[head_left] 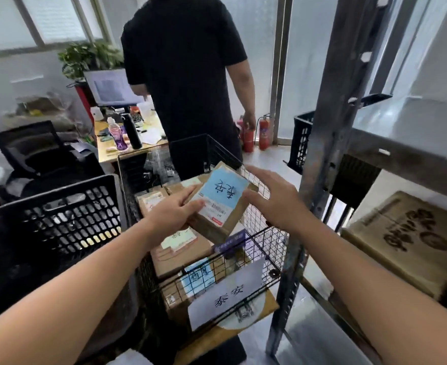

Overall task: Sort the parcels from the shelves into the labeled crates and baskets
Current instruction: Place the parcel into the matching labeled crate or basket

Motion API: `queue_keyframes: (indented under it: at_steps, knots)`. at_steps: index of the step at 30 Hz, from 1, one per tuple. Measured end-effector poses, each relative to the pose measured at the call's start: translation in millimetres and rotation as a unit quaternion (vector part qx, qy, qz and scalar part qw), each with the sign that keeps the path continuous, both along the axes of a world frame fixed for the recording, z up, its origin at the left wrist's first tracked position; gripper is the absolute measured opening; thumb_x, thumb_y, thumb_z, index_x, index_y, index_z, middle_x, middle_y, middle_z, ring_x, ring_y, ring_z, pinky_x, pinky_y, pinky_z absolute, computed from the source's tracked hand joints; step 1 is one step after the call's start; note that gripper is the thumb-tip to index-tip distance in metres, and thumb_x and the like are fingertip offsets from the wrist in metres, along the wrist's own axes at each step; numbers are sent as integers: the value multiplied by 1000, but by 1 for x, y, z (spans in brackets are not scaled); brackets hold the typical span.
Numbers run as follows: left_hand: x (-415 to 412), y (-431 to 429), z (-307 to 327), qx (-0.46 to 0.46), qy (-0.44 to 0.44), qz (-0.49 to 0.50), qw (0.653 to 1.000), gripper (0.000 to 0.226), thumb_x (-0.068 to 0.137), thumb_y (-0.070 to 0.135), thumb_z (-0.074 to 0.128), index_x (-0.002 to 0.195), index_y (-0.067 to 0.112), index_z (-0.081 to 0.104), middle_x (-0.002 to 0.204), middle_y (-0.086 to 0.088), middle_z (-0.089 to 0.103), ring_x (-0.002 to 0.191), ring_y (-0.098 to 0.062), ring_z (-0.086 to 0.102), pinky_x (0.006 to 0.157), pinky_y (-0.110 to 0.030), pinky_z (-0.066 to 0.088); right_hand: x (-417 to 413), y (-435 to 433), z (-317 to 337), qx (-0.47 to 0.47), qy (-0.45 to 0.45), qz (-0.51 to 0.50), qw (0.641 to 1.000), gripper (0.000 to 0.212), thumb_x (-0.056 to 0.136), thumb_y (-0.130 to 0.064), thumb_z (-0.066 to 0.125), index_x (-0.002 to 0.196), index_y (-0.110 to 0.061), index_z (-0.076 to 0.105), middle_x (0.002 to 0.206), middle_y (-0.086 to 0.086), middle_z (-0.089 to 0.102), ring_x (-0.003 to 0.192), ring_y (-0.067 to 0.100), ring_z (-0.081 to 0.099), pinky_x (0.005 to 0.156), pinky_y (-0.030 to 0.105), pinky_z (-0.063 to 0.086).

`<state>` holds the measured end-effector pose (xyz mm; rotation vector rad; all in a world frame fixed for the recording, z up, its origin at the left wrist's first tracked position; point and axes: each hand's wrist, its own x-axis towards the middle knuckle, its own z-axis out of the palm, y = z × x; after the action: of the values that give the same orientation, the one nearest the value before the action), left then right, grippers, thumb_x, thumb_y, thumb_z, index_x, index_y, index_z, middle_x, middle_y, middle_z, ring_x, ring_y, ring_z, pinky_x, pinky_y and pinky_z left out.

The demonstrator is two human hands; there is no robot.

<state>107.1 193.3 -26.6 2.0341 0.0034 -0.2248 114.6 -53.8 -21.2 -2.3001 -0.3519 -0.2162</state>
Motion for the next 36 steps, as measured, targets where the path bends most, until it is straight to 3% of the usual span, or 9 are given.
queue_keyframes:
  at_steps: [3,8,13,17,19,22,26,30,36]
  knots:
    - [32,3,-30,57,43,-59,996,52,89,55,58,138,48,45,114,6,69,101,-17,64,90,-37,54,24,1,-5,-63,-46,-28,997,54,101,-45,54,153,-34,42,156,3,44,148,23,32,113,25,22]
    - [66,-17,-66,32,141,-116,983,43,99,35,55,141,39,44,112,3,69,95,-14,65,76,-30,55,62,11,-22,-179,11,-70,981,57,103,-51,45,157,-36,31,164,6,29,154,30,17,124,49,17]
    - [94,-26,-100,19,224,-177,958,40,99,29,55,136,40,43,116,-1,69,109,-19,62,99,-40,52,81,13,-42,-164,100,-118,974,56,105,-51,42,157,-36,29,165,9,26,153,28,19,123,48,23]
    - [108,-35,-127,32,243,-218,945,45,99,31,54,141,39,42,114,4,69,107,-16,61,87,-29,54,85,13,-57,-215,122,-127,961,59,104,-55,40,159,-39,23,166,3,24,153,26,22,120,46,27]
    - [108,-39,-141,65,233,-235,941,49,97,36,57,142,39,39,117,4,67,104,-14,63,86,-26,52,87,12,-60,-236,105,-124,958,61,103,-55,41,159,-35,24,162,2,31,147,26,32,115,45,35]
    - [111,-40,-153,185,172,-295,921,64,90,54,55,148,42,30,134,5,59,116,-14,56,106,-35,41,86,15,-64,-255,82,-117,956,60,102,-55,43,157,-33,29,157,3,37,140,28,41,109,46,43]
    - [114,-47,-153,270,158,-349,883,60,97,47,50,151,39,24,134,2,59,113,-16,55,100,-32,43,85,16,-66,-270,74,-115,953,60,101,-59,41,155,-36,29,160,7,35,144,29,38,113,51,38]
    - [113,-60,-160,388,108,-369,838,38,100,38,45,136,26,45,128,-5,59,113,-25,58,92,-36,47,82,15,-66,-267,72,-109,955,59,101,-57,41,154,-34,30,157,10,39,141,31,40,112,52,38]
    - [112,-57,-162,399,23,-347,849,38,95,41,52,130,27,50,120,2,58,105,-18,57,88,-33,51,82,14,-64,-258,82,-109,957,61,101,-58,43,155,-36,27,160,8,35,144,30,37,114,51,37]
